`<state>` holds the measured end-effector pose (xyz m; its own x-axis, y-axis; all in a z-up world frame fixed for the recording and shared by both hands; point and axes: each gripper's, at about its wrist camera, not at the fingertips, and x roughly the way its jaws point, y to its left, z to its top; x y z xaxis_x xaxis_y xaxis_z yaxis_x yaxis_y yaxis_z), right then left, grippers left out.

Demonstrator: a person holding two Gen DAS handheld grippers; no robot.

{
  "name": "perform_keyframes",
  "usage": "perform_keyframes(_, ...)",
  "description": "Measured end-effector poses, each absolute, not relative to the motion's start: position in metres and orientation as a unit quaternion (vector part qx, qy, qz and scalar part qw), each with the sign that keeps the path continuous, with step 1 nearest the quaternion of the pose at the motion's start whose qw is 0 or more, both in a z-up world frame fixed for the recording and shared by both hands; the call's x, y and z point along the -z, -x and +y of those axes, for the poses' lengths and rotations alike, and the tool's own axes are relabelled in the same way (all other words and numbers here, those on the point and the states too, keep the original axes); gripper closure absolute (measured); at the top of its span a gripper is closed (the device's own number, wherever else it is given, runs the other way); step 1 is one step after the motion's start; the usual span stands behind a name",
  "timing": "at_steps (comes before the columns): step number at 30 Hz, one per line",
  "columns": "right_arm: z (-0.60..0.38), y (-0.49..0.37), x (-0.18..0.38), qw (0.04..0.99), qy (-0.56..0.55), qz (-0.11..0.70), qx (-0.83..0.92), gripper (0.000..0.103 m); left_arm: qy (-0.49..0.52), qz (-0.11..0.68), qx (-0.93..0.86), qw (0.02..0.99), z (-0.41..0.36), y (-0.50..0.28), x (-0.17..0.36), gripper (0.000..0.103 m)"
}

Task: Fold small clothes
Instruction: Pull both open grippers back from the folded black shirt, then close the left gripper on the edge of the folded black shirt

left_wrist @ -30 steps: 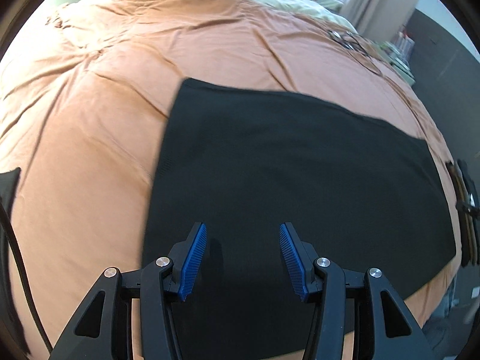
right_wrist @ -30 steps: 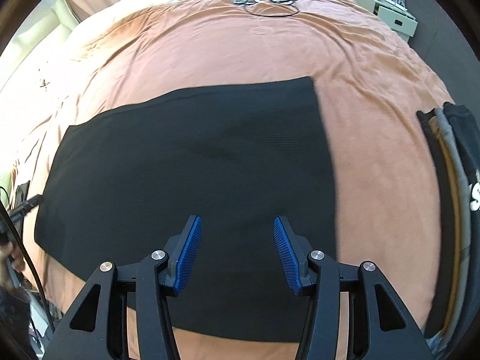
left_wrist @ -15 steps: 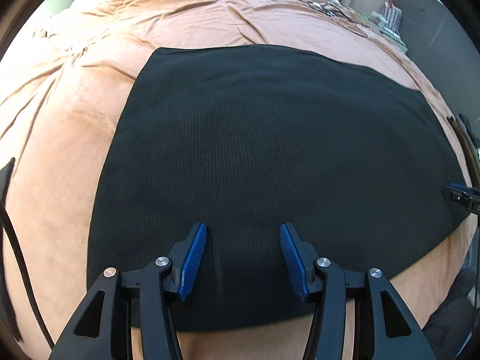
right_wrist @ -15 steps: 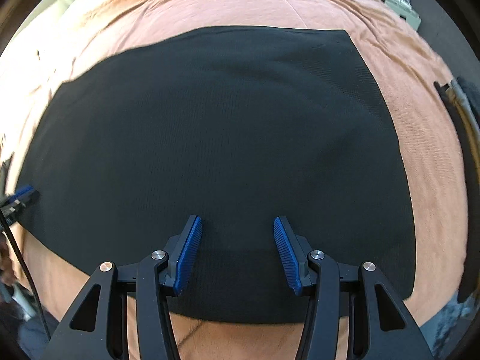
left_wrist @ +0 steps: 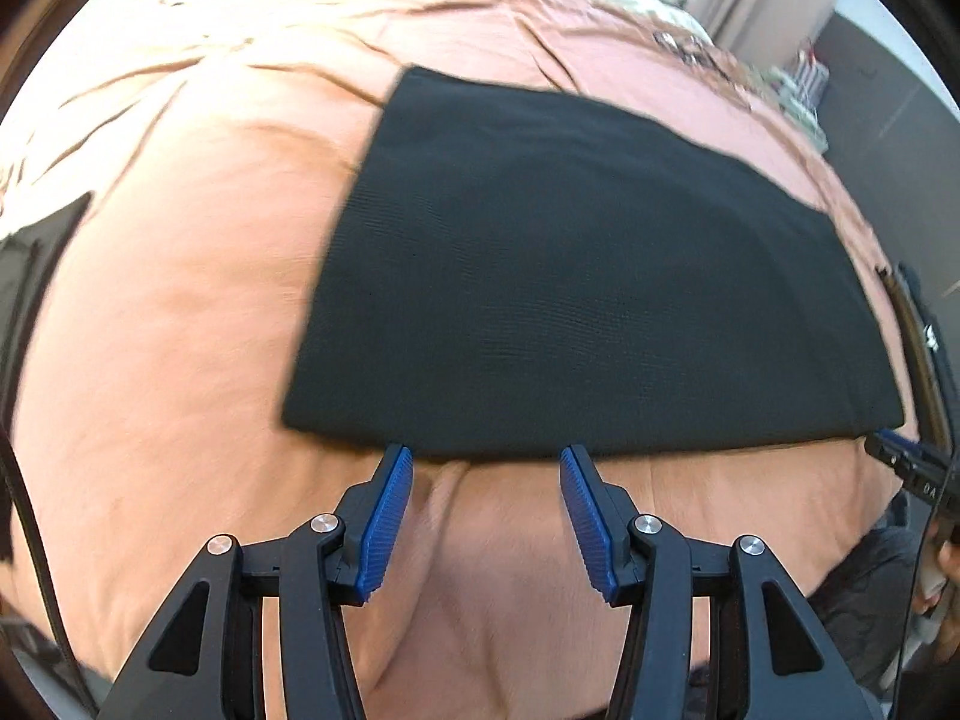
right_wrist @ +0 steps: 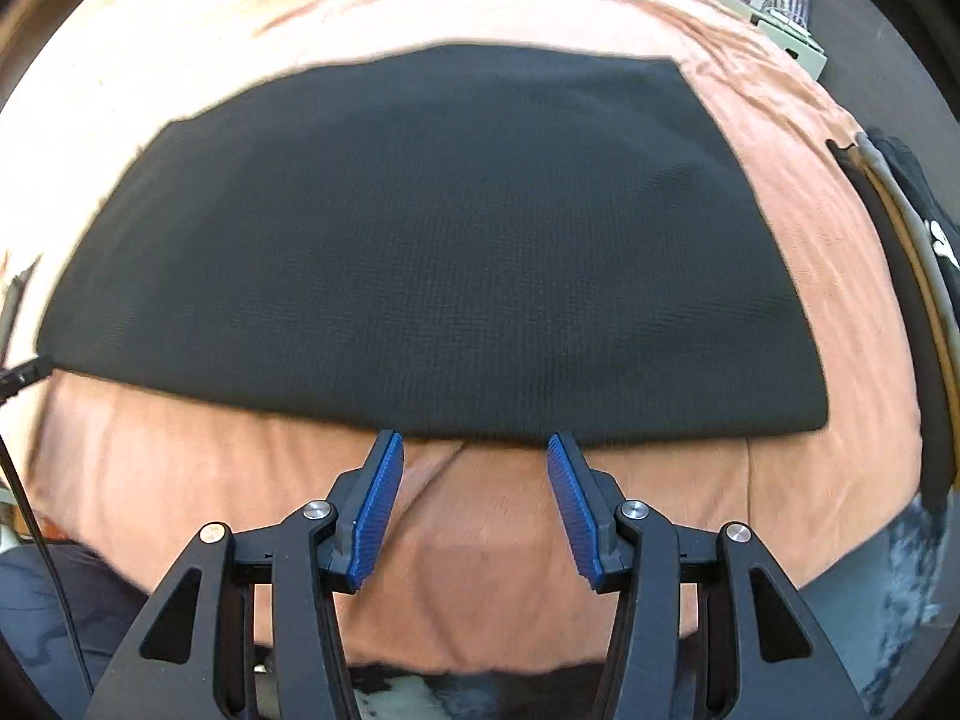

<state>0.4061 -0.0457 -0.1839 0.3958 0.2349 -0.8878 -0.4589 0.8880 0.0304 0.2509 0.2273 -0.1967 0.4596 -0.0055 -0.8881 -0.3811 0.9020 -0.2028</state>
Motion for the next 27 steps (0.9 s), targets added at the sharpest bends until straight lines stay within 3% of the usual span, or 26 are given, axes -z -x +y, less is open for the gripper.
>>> perform_keyframes(7,-0.051,-0.386,0.158,0.84,0.067,0.471,-0.26,0.056,0.227,0.458,-0.131,0.849,0.256,-0.207,0.173,0.049)
perform_keyframes(10,-0.044,-0.378,0.156,0.836,0.044,0.468,-0.281,0.073,0.251,0.447,-0.123,0.85,0.272,-0.202,0.172,0.049)
perform_keyframes(16,-0.036,-0.383,0.17,0.835,0.031,0.461,-0.3,0.085,0.294,0.427,-0.111,0.848,0.298,-0.206,0.184,0.05)
perform_keyframes(19,-0.03,-0.389,0.179,0.83,0.03,0.462,-0.31,0.087,0.312,0.428,-0.103,0.842,0.306,-0.213,0.195,0.05)
perform_keyframes(21,-0.024,-0.392,0.185,0.827,0.031,0.46,-0.321,0.087,0.326,0.426,-0.092,0.839,0.311,-0.218,0.202,0.057)
perform_keyframes(27,-0.017,-0.396,0.209,0.831,0.014,0.438,-0.343,0.087,0.346,0.416,-0.074,0.838,0.321,-0.234,0.214,0.057)
